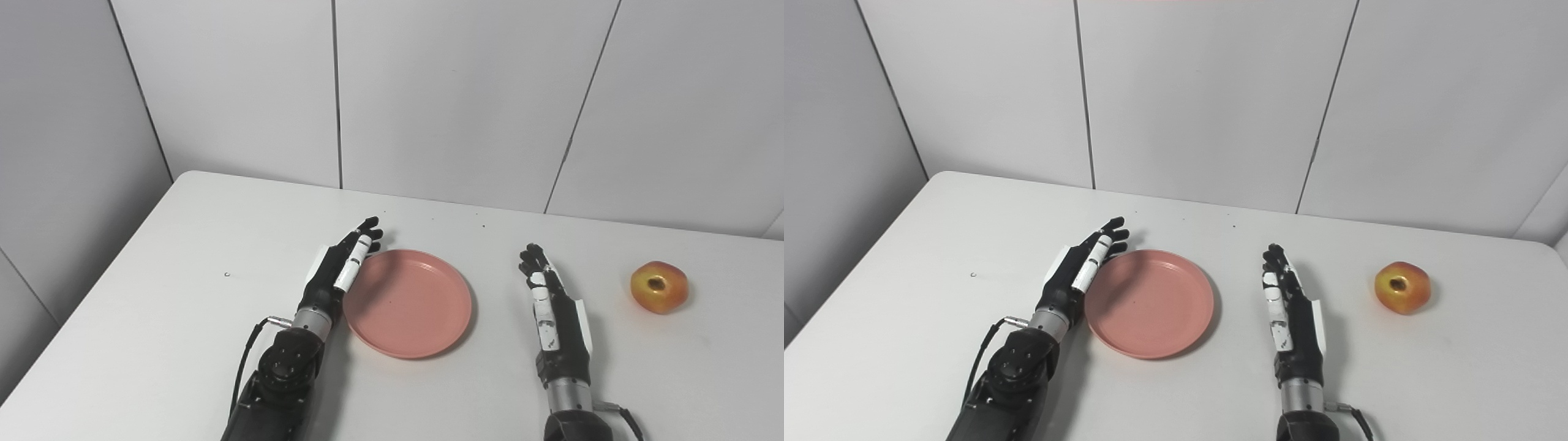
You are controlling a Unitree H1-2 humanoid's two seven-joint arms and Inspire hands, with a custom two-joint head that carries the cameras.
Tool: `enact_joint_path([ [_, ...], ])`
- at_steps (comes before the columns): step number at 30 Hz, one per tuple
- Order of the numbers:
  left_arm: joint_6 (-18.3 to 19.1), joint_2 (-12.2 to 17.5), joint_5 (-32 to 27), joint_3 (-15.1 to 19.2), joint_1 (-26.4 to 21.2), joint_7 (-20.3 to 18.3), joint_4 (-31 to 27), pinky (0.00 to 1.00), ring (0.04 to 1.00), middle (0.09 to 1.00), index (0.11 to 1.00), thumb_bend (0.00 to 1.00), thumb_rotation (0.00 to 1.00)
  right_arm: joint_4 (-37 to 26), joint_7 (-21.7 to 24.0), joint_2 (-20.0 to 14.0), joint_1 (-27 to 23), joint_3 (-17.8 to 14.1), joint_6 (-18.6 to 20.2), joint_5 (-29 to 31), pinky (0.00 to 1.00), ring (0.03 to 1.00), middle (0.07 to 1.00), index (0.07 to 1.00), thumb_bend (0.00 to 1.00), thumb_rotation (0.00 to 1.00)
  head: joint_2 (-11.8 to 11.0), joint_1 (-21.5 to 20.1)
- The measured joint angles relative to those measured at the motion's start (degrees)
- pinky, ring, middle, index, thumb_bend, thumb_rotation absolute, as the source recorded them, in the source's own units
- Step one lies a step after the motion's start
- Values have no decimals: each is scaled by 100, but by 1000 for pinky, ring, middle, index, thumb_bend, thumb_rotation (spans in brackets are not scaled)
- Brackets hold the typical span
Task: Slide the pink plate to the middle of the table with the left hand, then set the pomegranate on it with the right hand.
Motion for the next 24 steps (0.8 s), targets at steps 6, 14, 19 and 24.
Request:
enact_joint_path([
  [6, -44, -70, -56, 15, 67, -3, -18, 848, 882, 890, 878, 253, 981, 1, -5, 64, 7, 9, -1, -38, 964, 915, 896, 890, 613, 953, 0, -202],
  [14, -147, -103, -29, -32, 152, -1, -33, 812, 860, 865, 850, 260, 919, 12, -160, 147, 8, 26, 11, -161, 954, 902, 887, 877, 623, 950, 26, -387],
  [19, -147, -211, -116, -17, 237, -5, -117, 822, 865, 867, 858, 265, 939, 17, -195, 168, 8, 42, 34, -210, 941, 896, 884, 875, 621, 950, 35, -396],
  [24, -135, -236, -232, 2, 247, -64, -157, 834, 877, 875, 868, 268, 974, 16, -198, 177, 7, 45, 93, -219, 949, 898, 886, 879, 620, 959, 35, -405],
])
